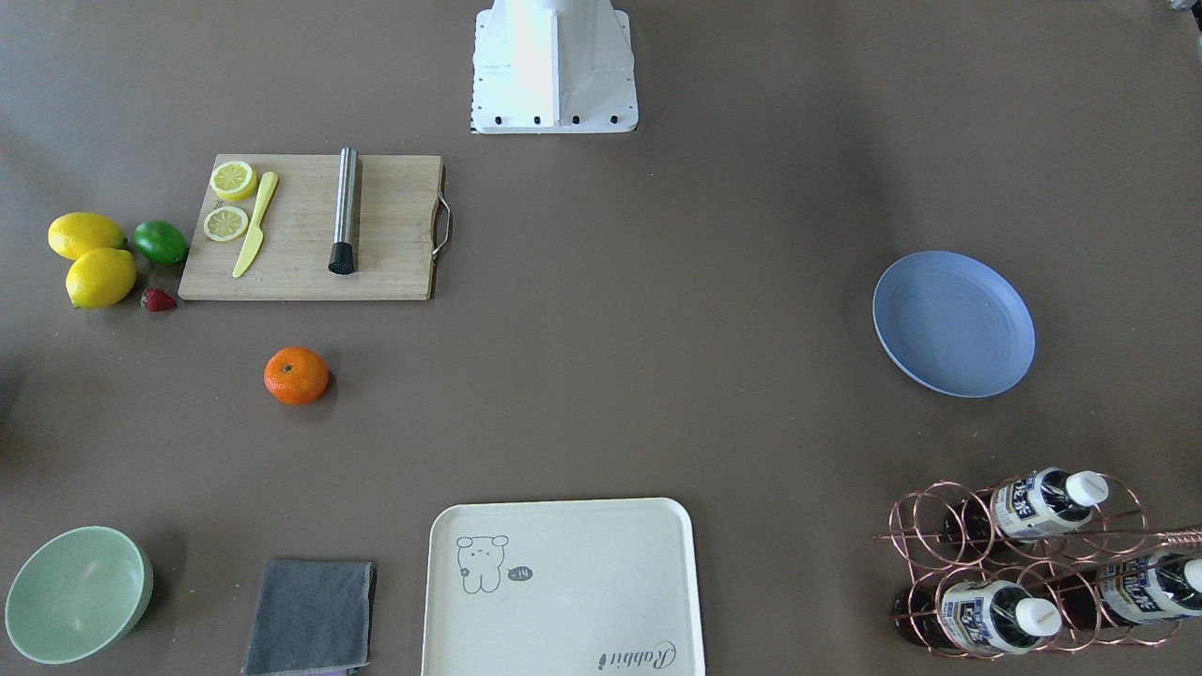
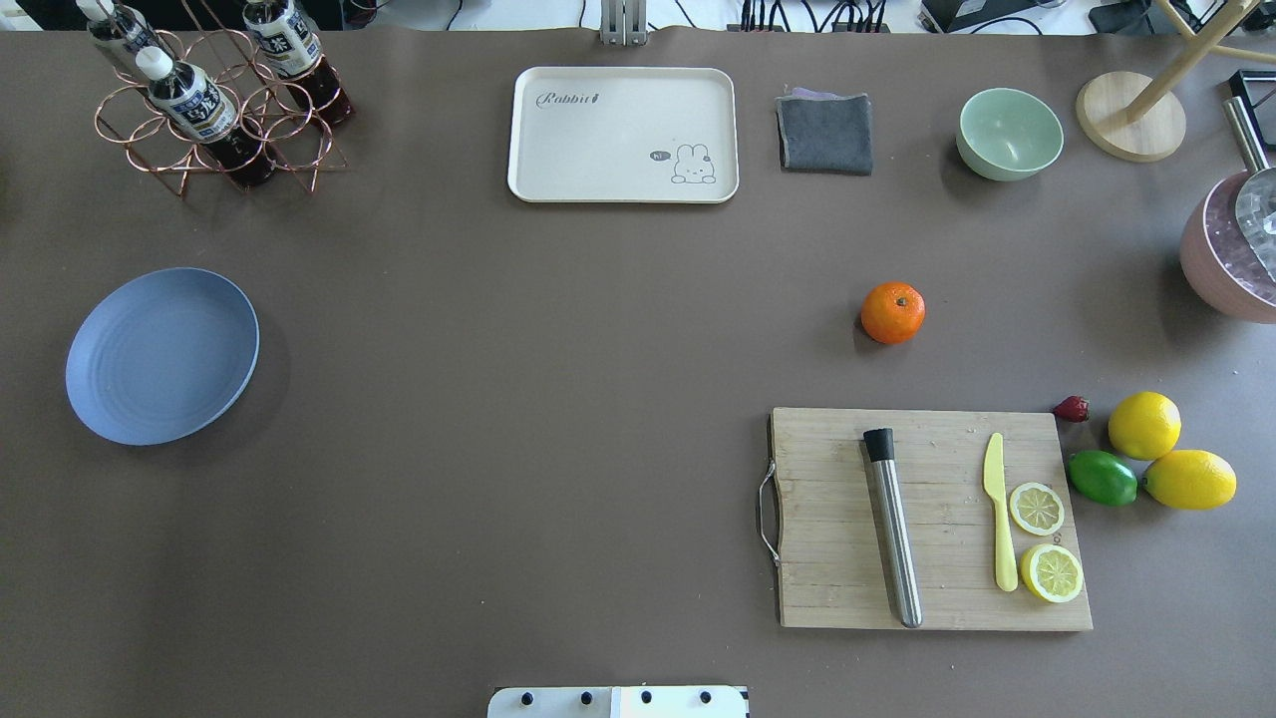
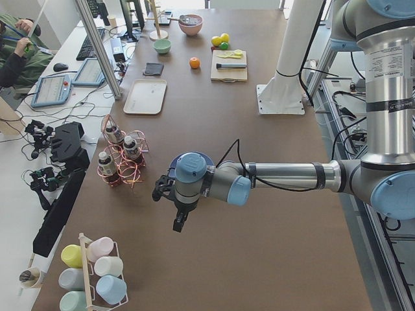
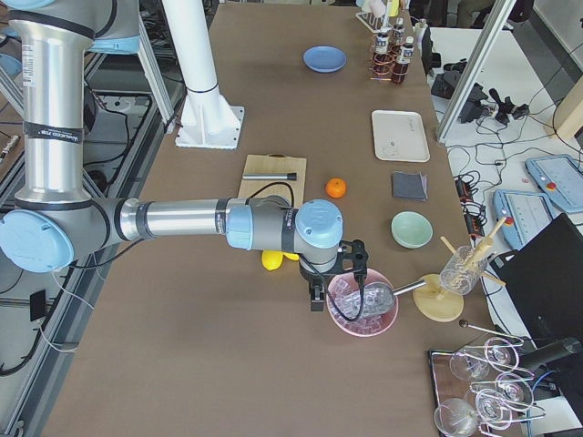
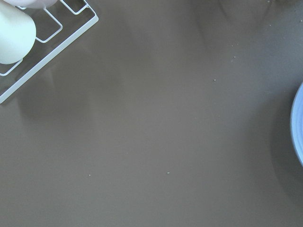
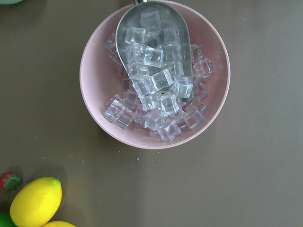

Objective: Pick orange to plate

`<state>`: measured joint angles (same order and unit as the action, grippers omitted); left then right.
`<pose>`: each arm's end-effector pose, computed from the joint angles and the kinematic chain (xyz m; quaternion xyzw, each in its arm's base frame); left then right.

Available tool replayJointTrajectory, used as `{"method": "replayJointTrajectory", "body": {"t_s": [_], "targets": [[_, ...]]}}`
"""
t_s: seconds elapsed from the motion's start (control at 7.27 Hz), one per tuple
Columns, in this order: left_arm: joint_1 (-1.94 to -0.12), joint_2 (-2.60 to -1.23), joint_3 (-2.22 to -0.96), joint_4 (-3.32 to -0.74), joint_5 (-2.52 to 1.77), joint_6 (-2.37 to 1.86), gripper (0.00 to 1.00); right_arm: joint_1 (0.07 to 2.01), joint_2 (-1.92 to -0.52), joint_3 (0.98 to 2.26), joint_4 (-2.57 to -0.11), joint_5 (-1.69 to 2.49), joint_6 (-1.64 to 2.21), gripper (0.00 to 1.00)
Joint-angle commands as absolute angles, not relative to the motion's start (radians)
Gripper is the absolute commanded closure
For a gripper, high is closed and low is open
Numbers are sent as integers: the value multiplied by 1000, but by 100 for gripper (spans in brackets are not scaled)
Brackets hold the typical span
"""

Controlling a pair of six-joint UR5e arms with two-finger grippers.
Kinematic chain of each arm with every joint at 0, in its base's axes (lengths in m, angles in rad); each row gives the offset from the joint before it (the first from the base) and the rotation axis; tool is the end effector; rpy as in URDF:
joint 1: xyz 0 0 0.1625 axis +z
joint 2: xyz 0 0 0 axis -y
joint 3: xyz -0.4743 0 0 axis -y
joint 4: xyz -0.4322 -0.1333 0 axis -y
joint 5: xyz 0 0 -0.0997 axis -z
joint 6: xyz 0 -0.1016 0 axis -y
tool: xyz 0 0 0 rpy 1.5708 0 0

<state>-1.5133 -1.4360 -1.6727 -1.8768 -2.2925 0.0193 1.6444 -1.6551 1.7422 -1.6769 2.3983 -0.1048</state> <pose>-0.0382 -0.4878 0.6933 0.1207 0.3522 0.0836 0.9244 0.0943 -0.4834 0.6682 0.0272 -0.4012 -0.0105 0.9155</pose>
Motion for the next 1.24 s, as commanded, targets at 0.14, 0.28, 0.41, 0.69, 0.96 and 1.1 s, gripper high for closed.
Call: {"method": "replayJointTrajectory", "body": {"t_s": [0.14,0.28,0.41,0.69,0.96,1.1], "targets": [[-1514,-1437,-1672,-1879,-2295,15,2,1644,-1641,1727,-1677,2381,-104,0],[-1514,-1436,-1672,-1881,-2295,17,2,1644,-1638,1730,-1677,2353,-104,0],[-1514,-1436,-1675,-1881,-2295,15,2,1644,-1638,1735,-1677,2350,-103,0],[-1514,-1436,-1675,-1881,-2293,15,2,1644,-1638,1738,-1677,2353,-101,0],[-1514,-1436,-1674,-1881,-2290,15,2,1644,-1638,1738,-1677,2358,-101,0],[-1514,-1436,-1674,-1881,-2290,14,2,1644,-1638,1738,-1677,2359,-101,0]]}}
